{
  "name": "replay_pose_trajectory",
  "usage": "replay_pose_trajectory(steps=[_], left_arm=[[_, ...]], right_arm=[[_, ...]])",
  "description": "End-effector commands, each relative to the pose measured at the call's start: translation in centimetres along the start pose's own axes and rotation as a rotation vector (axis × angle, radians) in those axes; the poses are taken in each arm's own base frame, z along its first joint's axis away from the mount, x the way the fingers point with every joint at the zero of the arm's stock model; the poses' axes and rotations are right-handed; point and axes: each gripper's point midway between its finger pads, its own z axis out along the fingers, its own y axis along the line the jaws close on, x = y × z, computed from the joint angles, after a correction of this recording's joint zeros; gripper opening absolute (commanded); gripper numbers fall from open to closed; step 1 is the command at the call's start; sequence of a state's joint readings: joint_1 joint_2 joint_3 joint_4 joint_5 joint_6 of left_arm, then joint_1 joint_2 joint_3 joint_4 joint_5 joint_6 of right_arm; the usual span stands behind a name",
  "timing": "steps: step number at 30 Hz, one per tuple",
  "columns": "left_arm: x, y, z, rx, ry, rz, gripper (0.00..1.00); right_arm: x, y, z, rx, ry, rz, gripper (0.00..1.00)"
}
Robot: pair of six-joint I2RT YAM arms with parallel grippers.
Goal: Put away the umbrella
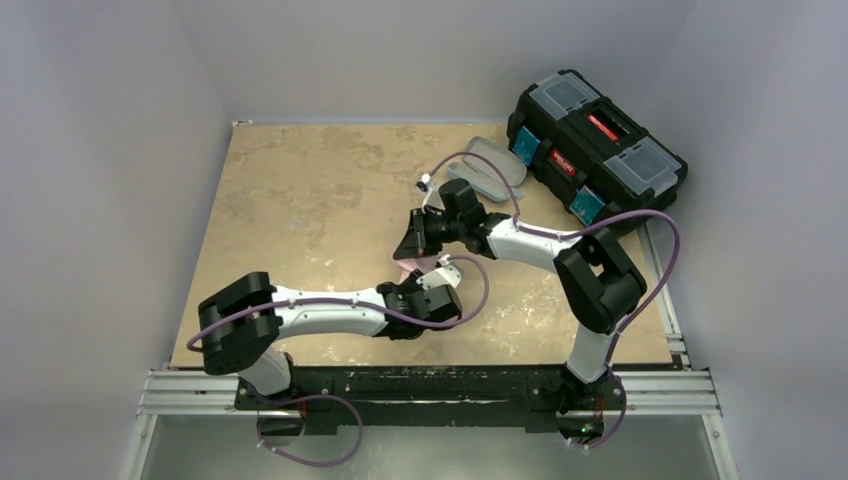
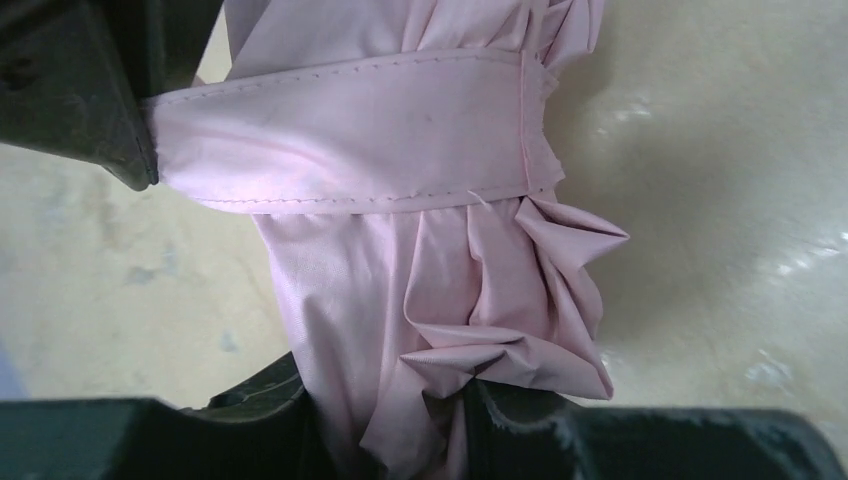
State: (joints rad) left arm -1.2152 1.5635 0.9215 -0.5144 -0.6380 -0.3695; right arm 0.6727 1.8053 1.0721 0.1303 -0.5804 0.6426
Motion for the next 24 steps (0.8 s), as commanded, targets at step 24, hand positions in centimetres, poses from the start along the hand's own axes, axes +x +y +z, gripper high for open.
replay_pose_trajectory(steps=[24], left_arm=[[4.1, -6.3, 2.9, -0.387, 0.097, 0.393, 0.35]], right_arm=[[15.2, -11.1, 1.5, 0.125, 0.234, 0.227, 0.00]])
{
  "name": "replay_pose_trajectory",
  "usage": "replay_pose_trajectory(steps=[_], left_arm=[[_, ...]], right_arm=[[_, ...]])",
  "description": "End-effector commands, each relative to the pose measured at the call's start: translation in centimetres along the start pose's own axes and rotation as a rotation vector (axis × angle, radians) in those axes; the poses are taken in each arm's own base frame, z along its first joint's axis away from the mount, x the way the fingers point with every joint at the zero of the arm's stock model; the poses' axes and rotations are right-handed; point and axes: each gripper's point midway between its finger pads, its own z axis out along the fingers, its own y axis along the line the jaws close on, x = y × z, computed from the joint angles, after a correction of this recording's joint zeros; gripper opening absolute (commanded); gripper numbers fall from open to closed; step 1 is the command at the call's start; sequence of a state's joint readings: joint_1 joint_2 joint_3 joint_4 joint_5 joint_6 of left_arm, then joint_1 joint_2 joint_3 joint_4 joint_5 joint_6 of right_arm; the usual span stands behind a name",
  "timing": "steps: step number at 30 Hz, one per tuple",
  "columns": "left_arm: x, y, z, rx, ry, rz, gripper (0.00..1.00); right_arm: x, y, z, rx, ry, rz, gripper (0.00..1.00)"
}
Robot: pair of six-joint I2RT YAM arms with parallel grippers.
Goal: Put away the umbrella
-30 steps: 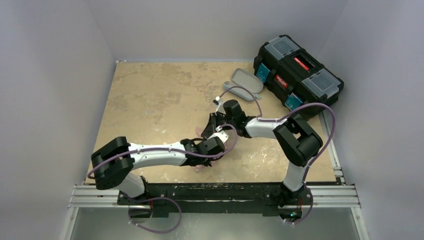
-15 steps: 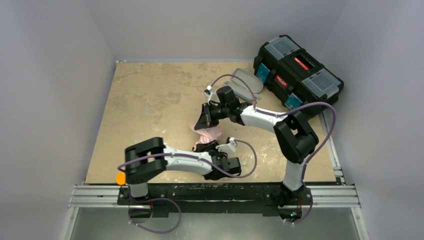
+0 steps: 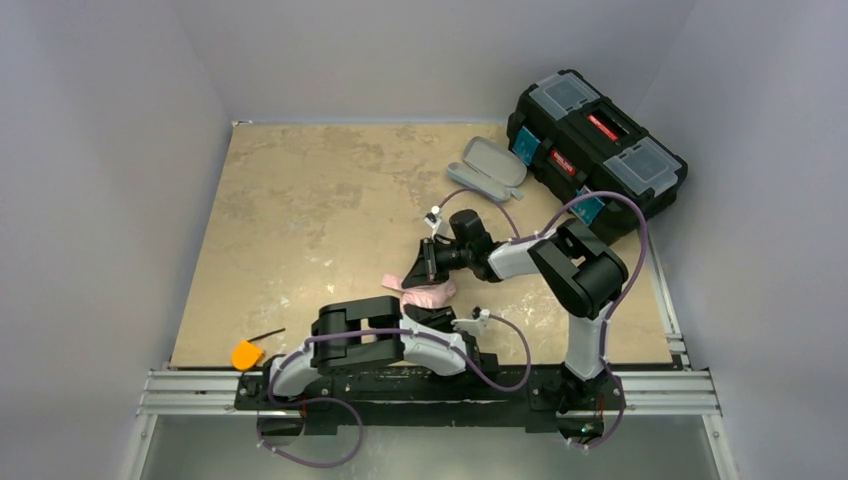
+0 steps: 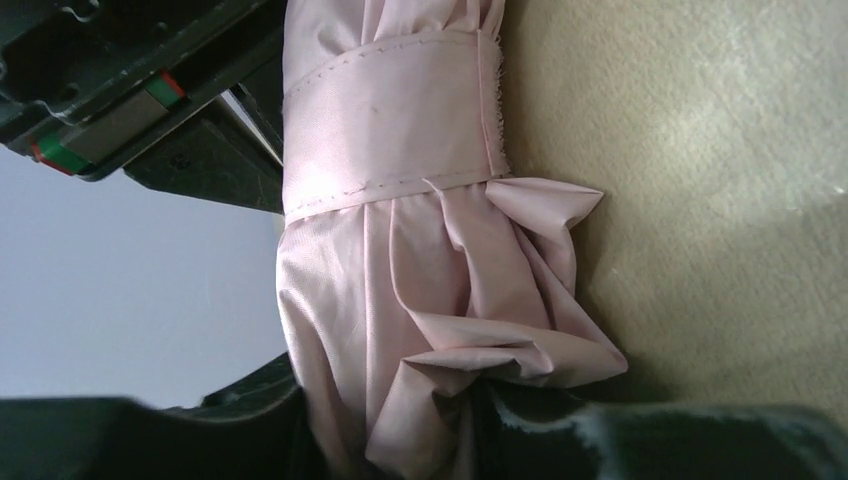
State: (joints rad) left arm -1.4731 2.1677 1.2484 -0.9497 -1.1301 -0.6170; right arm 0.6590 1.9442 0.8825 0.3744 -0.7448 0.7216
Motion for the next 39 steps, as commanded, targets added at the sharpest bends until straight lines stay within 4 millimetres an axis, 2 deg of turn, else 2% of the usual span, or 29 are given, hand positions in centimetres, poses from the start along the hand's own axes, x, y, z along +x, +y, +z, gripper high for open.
replay_pose_trajectory(steps=[1, 2, 4, 10, 17, 21, 27, 29, 34, 39], left_arm=[[0.5, -3.6, -0.6, 0.149, 0.059, -0.076, 0.46], [0.5, -3.5, -0.8, 0.163, 0.057, -0.092, 0.55], [0.5, -3.1, -1.3, 0.199, 0.048, -0.127, 0.67], [-1.0, 0.2, -3.3, 0.276, -0.008, -0.219, 0.85], [-2.3, 5.0, -5.9, 0.411, -0.082, -0.350, 0.95], [-2.2, 6.2, -5.9, 0.595, -0.084, -0.497, 0.95], [-1.9, 5.6, -4.9, 0.915, -0.137, -0.745, 0.94], [-1.8, 5.4, -4.0, 0.951, -0.136, -0.802, 0.94], [-2.2, 3.7, -3.4, 1.043, -0.148, -0.888, 0.94], [-1.9, 2.2, -1.8, 1.036, -0.088, -0.907, 0.94]], right_arm=[[7.5, -8.4, 0.4, 0.205, 0.067, 0.114, 0.00], [7.9, -8.8, 0.2, 0.212, 0.059, 0.119, 0.00], [8.5, -9.6, 0.0, 0.227, 0.042, 0.124, 0.00], [8.7, -10.6, -0.2, 0.255, 0.012, 0.098, 0.00], [8.4, -10.8, 0.0, 0.256, -0.006, 0.084, 0.00], [7.8, -10.6, 0.0, 0.252, -0.019, 0.071, 0.00], [6.9, -10.1, -0.2, 0.251, -0.051, 0.039, 0.00], [6.8, -9.9, -0.1, 0.243, -0.051, 0.032, 0.00], [6.7, -9.6, 0.1, 0.217, -0.053, 0.020, 0.00], [6.4, -9.2, -0.1, 0.212, -0.067, 0.012, 0.00]])
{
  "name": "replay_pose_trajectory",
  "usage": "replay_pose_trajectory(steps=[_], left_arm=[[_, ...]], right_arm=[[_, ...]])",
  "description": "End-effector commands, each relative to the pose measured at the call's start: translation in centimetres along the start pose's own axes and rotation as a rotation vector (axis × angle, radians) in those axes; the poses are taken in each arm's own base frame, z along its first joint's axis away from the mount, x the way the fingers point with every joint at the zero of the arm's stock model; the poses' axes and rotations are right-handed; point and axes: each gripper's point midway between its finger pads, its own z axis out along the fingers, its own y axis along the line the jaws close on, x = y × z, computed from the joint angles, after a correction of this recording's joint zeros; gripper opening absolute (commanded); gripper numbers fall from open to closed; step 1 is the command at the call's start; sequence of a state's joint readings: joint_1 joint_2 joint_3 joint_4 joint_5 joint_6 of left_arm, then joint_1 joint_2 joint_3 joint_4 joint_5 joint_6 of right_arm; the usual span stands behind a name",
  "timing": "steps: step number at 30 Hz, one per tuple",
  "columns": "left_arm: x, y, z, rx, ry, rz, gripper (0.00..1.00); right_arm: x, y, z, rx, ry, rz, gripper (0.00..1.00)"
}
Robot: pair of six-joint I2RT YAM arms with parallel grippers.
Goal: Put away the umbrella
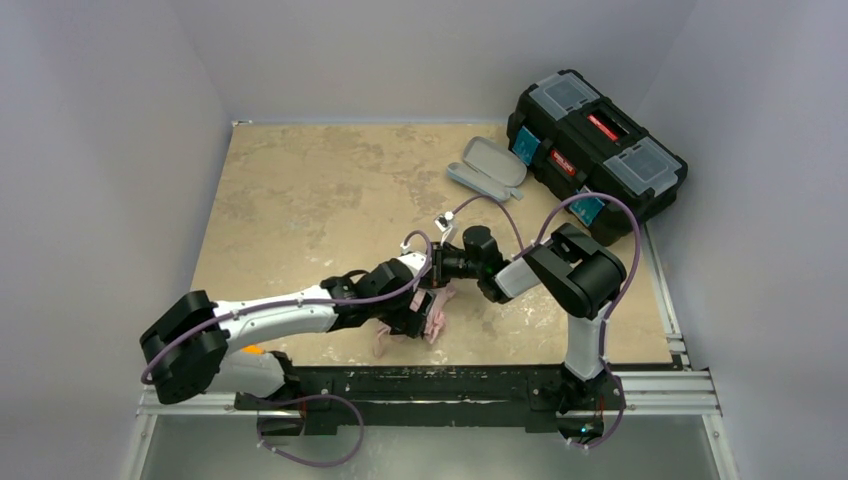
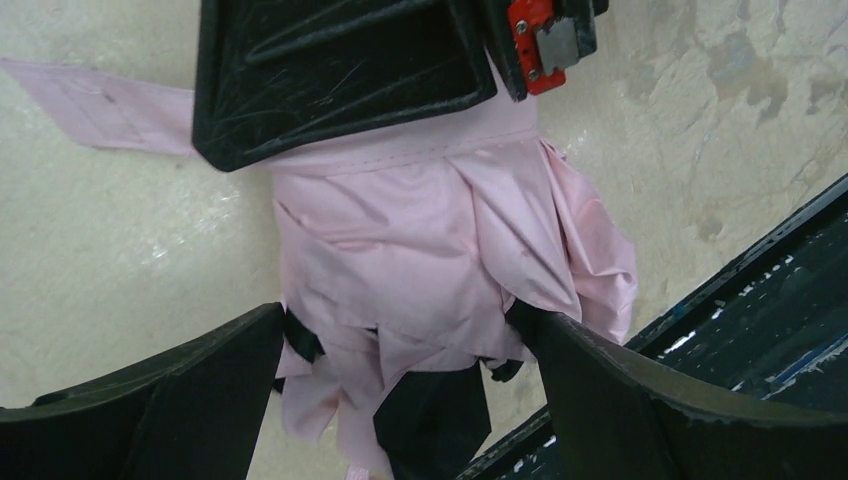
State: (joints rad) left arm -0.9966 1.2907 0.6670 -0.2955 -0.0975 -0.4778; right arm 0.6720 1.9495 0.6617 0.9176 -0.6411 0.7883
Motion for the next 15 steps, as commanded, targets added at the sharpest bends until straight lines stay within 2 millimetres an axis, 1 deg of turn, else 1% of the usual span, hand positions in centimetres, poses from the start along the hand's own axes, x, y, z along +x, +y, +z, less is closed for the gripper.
replay_pose_trajectory(steps=[1, 5, 7, 8, 9, 12, 13, 15], left_arm=[[-1.2, -1.3, 1.9, 0.081, -0.035, -0.046, 0.91], [0.7, -0.3, 3.8, 0.044, 0.018, -0.056, 0.73], [1.6, 0.2, 4.5, 0.022, 0.039, -0.055, 0.60], [2.0, 0.5, 4.7, 0.008, 0.047, -0.053, 0.51], [2.3, 0.8, 4.9, -0.003, 0.054, -0.049, 0.39], [2.3, 1.4, 5.0, -0.036, 0.050, -0.020, 0.03], [2.3, 1.5, 4.8, -0.052, 0.051, -0.001, 0.00], [1.7, 1.8, 4.0, -0.107, 0.032, 0.053, 0.00]], right_arm=[[8.2, -8.3, -2.5, 0.318, 0.182, 0.126, 0.00], [7.4, -7.4, -2.5, 0.303, 0.168, 0.118, 0.00], [6.9, -6.8, -2.5, 0.298, 0.163, 0.113, 0.00], [6.6, -6.5, -2.5, 0.293, 0.161, 0.111, 0.00], [6.3, -6.2, -2.4, 0.290, 0.158, 0.108, 0.00], [5.3, -5.1, -2.4, 0.281, 0.156, 0.104, 0.00], [4.9, -4.7, -2.3, 0.276, 0.157, 0.102, 0.00], [3.6, -3.3, -2.0, 0.252, 0.156, 0.093, 0.00]])
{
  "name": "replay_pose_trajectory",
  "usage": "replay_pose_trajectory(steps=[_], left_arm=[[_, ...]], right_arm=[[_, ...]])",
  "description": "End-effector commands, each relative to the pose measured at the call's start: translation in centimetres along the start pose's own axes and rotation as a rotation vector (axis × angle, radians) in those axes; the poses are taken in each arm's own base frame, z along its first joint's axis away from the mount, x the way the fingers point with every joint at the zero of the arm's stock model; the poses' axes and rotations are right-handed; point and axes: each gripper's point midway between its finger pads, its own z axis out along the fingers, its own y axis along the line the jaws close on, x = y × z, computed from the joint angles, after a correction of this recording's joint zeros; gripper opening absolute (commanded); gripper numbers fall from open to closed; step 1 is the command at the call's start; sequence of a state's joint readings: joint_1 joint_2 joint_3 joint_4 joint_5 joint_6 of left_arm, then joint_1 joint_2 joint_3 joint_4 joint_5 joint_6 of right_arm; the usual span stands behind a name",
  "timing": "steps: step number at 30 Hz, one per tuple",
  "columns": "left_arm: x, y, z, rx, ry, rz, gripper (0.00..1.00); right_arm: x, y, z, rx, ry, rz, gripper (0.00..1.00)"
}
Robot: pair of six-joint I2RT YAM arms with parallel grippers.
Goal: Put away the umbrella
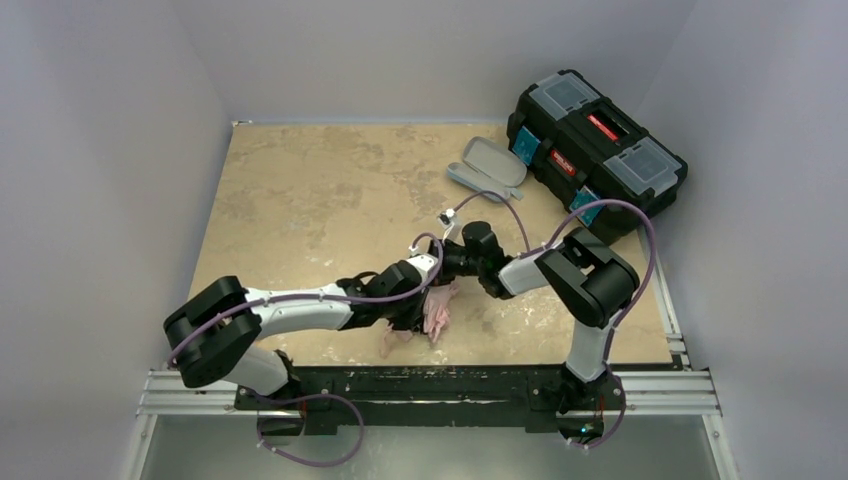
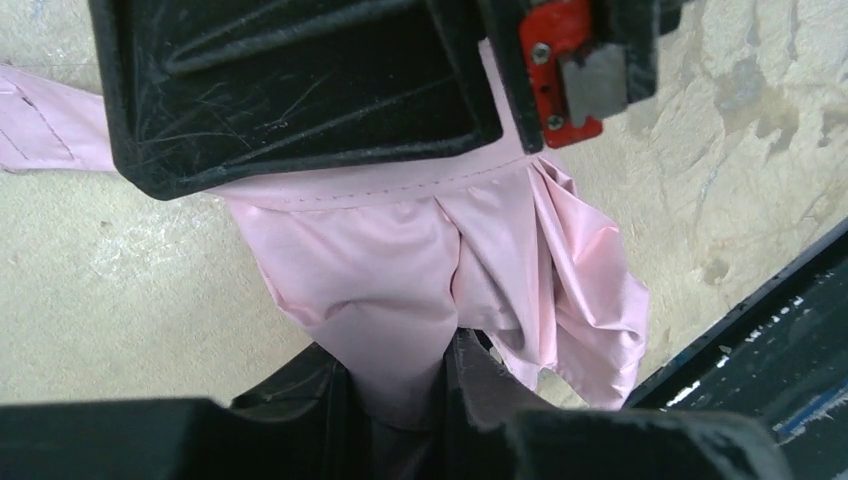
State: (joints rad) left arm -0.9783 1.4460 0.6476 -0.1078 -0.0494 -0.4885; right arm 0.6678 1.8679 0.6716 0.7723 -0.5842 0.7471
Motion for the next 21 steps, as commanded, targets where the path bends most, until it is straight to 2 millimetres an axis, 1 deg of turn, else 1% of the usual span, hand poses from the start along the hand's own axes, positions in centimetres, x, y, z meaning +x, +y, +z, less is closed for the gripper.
replay_pose_trajectory(steps=[1, 2, 4, 8, 12, 16, 19, 21], left_arm=[[0.9, 2.6, -0.2, -0.185, 0.012, 0.113, 0.00], [0.2, 2.5, -0.6, -0.217, -0.004, 0.147, 0.00], [-0.5, 2.5, -1.4, -0.295, -0.017, 0.225, 0.00], [-2.1, 1.9, -2.8, -0.443, -0.043, 0.377, 0.00], [-3.0, 0.8, -3.2, -0.548, -0.049, 0.506, 0.00], [-3.2, -0.1, -3.0, -0.642, -0.059, 0.615, 0.00], [-3.5, -0.6, -2.8, -0.725, -0.056, 0.700, 0.00], [-3.7, -0.4, -2.8, -0.802, -0.042, 0.757, 0.00]], right_arm=[[4.0, -2.6, -1.1, 0.169, 0.174, 0.091, 0.00], [3.3, -1.7, -1.1, 0.157, 0.175, 0.081, 0.00], [1.6, -0.1, -1.2, 0.145, 0.180, 0.053, 0.00], [-1.5, 3.4, -1.3, 0.109, 0.196, -0.008, 0.00], [-3.8, 5.9, -1.1, 0.073, 0.184, -0.019, 0.00], [-5.6, 7.3, -0.3, 0.050, 0.173, -0.043, 0.00], [-5.9, 7.8, 0.2, 0.055, 0.195, -0.047, 0.00], [-6.1, 8.2, 0.6, 0.053, 0.201, -0.051, 0.00]])
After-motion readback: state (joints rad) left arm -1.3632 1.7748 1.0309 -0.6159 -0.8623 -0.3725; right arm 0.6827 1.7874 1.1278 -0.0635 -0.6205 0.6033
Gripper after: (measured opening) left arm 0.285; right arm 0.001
